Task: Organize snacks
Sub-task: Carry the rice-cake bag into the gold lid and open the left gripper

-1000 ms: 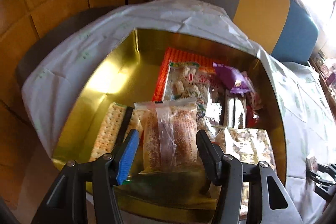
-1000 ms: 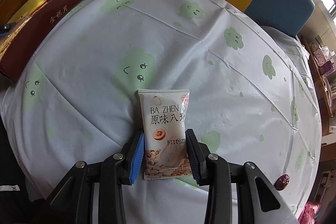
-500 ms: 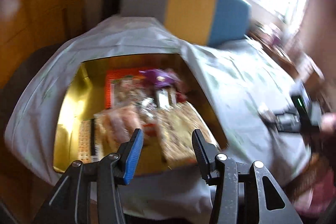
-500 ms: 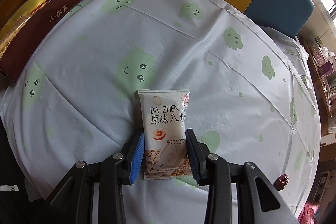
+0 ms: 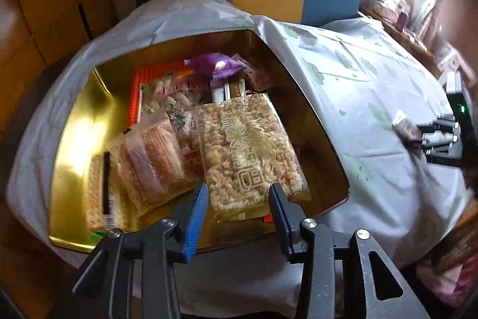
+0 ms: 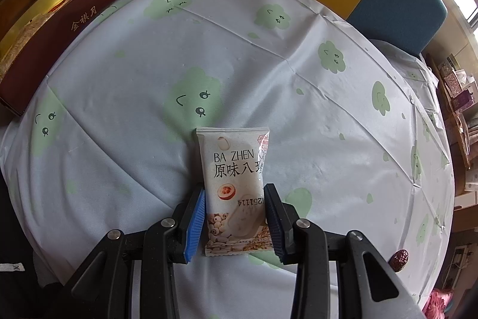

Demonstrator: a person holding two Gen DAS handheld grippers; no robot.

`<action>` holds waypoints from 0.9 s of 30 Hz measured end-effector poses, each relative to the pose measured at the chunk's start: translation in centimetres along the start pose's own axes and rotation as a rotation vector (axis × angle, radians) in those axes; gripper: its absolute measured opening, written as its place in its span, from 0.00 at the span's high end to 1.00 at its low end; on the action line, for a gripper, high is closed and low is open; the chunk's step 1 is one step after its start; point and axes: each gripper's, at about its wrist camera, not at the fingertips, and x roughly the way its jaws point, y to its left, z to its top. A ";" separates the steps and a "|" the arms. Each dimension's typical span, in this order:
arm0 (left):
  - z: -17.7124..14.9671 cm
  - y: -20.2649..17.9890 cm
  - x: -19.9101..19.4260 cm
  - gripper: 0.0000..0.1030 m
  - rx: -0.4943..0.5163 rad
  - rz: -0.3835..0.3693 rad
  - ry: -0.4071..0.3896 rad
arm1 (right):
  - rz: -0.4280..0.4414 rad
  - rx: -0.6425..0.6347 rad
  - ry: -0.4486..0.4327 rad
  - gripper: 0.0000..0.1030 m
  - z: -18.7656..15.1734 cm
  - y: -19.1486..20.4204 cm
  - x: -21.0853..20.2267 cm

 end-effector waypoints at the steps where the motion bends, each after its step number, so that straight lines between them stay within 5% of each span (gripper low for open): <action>1: 0.1 0.1 0.0 0.58 -0.015 -0.010 -0.009 | 0.000 0.001 0.000 0.63 0.0 0.1 0.0; 12: 0.3 2.4 -0.7 0.58 -0.171 0.064 -0.059 | -0.004 0.005 0.001 0.65 0.0 0.2 0.0; 27: 0.1 3.1 -3.3 0.53 -0.226 0.152 -0.143 | -0.010 0.071 0.026 0.65 0.4 -0.2 0.3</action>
